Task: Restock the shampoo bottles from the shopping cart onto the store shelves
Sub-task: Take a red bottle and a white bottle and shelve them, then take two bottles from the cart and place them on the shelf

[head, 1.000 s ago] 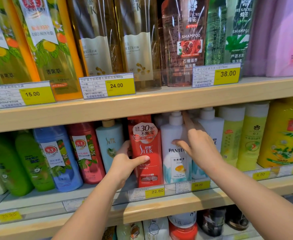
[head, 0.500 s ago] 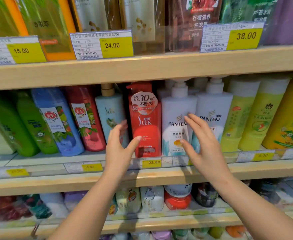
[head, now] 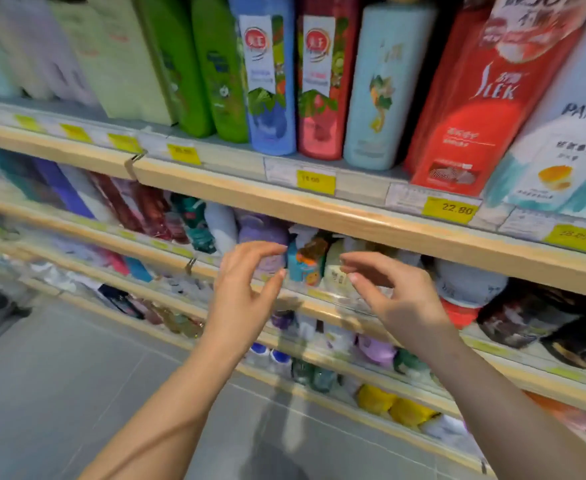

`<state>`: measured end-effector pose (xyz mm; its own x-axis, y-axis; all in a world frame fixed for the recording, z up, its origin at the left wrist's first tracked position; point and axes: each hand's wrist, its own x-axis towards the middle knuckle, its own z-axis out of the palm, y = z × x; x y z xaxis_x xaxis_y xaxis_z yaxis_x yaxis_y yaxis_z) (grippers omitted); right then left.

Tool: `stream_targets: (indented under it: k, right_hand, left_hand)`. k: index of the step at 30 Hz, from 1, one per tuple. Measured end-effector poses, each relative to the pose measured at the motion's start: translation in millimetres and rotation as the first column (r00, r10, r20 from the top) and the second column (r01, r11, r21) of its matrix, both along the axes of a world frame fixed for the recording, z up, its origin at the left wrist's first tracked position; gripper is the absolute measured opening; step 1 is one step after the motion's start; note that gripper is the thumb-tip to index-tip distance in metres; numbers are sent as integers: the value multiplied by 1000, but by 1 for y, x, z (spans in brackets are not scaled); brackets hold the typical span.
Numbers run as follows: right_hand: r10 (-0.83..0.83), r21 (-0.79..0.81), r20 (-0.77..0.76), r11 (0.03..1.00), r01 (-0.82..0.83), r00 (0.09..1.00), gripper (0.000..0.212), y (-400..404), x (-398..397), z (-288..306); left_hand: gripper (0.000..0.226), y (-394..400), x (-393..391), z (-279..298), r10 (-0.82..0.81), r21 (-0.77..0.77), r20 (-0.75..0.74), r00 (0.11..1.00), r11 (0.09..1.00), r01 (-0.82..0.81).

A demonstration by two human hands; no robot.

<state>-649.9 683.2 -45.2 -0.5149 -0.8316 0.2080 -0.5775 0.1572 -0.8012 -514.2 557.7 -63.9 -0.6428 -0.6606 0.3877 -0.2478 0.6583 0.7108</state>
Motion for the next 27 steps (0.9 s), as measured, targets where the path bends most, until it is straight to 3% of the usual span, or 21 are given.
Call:
stream_targets:
  k: [6, 10, 12, 17, 22, 27]
  right_hand:
    - [101, 77, -46, 992, -97, 994, 25, -61, 87, -20]
    - [145, 163, -21, 977, -140, 989, 22, -110, 163, -38]
    - [186, 206, -3, 961, -182, 982, 25, -136, 203, -47]
    - [327, 257, 36, 910, -325, 944, 26, -198, 312, -60]
    - [428, 259, 74, 864, -432, 901, 26, -243, 381, -69]
    - [574, 368, 77, 743, -559, 815, 29, -297, 427, -84]
  left_hand:
    - [35, -36, 127, -27, 104, -74, 275, 956, 993, -87]
    - [32, -64, 222, -38, 256, -13, 291, 922, 965, -264]
    - [22, -79, 271, -44, 339, 31, 300, 892, 931, -364]
    - [23, -114, 398, -60, 492, 96, 319, 810, 833, -545]
    - [24, -141, 473, -69, 589, 155, 334, 736, 735, -660]
    - [28, -166, 525, -82, 669, 268, 345, 658, 602, -752]
